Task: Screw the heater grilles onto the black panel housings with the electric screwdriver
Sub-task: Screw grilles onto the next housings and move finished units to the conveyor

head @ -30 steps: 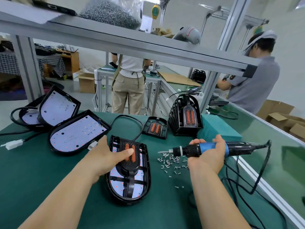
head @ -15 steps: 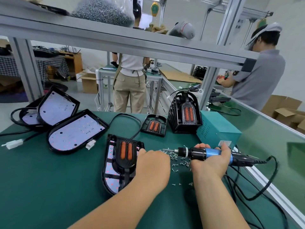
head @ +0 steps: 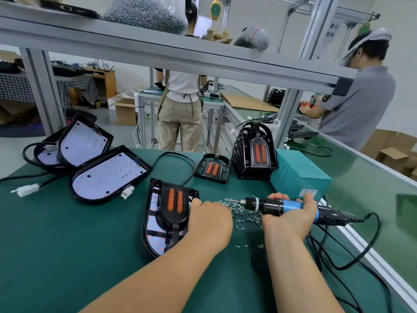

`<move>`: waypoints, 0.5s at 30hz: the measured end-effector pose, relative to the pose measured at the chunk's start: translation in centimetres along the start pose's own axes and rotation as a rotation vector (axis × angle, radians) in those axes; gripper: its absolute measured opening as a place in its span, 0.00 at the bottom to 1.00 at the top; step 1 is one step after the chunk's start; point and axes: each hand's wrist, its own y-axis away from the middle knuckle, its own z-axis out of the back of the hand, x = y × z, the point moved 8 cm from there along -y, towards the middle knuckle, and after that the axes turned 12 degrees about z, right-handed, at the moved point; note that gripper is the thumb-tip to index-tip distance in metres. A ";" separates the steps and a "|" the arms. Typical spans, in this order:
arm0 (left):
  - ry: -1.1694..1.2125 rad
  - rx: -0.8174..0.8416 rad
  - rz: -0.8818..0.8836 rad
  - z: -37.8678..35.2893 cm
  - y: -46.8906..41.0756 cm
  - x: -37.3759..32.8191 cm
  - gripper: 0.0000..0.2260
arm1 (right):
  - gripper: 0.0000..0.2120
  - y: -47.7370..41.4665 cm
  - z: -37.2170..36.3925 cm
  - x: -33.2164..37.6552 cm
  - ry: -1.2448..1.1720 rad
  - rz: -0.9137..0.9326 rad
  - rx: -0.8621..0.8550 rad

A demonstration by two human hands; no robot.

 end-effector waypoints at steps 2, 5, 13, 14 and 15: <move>0.060 0.004 0.025 0.5 -0.2 0.2 0.07 | 0.15 0.0 -0.1 0.0 -0.014 -0.007 0.003; 0.350 -0.057 0.123 2.6 -0.6 2.3 0.08 | 0.14 -0.1 -0.2 0.2 -0.061 -0.023 -0.008; 1.694 0.364 0.324 1.2 0.2 5.6 0.07 | 0.12 1.5 -1.9 -0.7 -0.119 -0.100 0.111; 1.722 0.371 0.326 1.1 0.2 5.6 0.08 | 0.12 1.7 -2.1 -0.8 -0.123 -0.109 0.125; 1.741 0.359 0.332 1.2 0.2 5.7 0.09 | 0.12 1.9 -2.2 -0.9 -0.122 -0.117 0.134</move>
